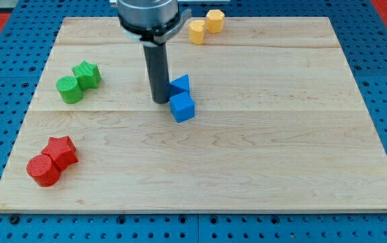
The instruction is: Slightly push the blue triangle towards the top
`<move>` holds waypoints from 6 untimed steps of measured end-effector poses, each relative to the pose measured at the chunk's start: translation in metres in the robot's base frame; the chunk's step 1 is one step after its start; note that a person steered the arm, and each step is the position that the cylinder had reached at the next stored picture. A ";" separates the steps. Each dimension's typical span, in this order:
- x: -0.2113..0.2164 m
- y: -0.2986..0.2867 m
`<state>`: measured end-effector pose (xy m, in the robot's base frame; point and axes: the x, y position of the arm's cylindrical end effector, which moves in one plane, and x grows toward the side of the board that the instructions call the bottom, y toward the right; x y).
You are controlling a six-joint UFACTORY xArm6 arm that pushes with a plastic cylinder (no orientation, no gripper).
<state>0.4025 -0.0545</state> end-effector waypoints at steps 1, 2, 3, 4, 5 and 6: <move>-0.051 -0.076; -0.122 -0.101; -0.211 -0.070; -0.211 -0.066; -0.210 -0.048; -0.210 0.012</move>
